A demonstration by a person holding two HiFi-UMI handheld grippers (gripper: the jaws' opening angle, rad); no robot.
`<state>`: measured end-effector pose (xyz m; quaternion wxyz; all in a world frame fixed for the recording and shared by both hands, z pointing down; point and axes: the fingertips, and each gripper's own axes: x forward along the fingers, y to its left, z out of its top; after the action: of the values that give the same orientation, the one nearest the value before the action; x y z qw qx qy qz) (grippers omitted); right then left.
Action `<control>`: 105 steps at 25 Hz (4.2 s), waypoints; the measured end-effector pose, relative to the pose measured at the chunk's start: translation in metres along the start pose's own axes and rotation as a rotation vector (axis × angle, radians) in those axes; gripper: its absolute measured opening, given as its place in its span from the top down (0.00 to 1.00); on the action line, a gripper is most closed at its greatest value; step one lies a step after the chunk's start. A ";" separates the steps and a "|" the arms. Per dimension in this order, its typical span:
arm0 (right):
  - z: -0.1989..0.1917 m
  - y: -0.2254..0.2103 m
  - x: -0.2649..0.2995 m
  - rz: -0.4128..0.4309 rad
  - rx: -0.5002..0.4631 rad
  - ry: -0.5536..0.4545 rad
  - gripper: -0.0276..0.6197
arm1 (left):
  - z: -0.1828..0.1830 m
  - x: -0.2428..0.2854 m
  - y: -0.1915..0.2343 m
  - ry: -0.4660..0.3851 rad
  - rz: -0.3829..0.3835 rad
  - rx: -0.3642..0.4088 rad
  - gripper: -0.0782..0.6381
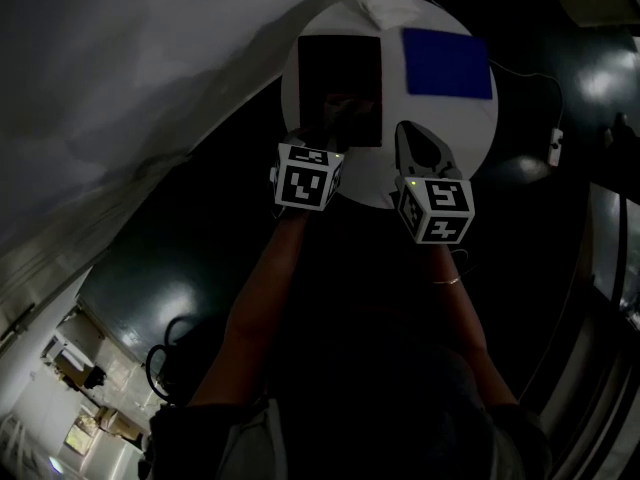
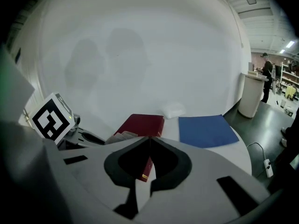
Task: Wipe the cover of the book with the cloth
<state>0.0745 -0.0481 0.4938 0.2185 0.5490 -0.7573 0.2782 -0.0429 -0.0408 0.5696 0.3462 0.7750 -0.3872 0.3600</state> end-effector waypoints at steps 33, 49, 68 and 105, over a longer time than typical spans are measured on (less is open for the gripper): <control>0.046 0.021 0.021 0.042 -0.047 -0.048 0.91 | -0.011 -0.055 0.107 -0.019 0.219 -0.108 0.84; 0.067 0.000 -0.012 -0.003 -0.006 -0.143 0.91 | 0.065 -0.087 0.071 -0.200 0.229 0.032 0.84; 0.087 -0.018 -0.059 -0.042 -0.013 -0.245 0.91 | 0.118 -0.101 0.006 -0.355 0.166 0.121 0.84; 0.029 -0.088 -0.019 -0.256 0.228 -0.082 0.91 | 0.166 0.107 -0.031 0.052 -0.077 0.389 0.84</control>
<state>0.1636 -0.0756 0.4759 0.1574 0.6731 -0.6531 0.3092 0.0790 -0.1993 0.5666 0.2134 0.8321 -0.2713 0.4342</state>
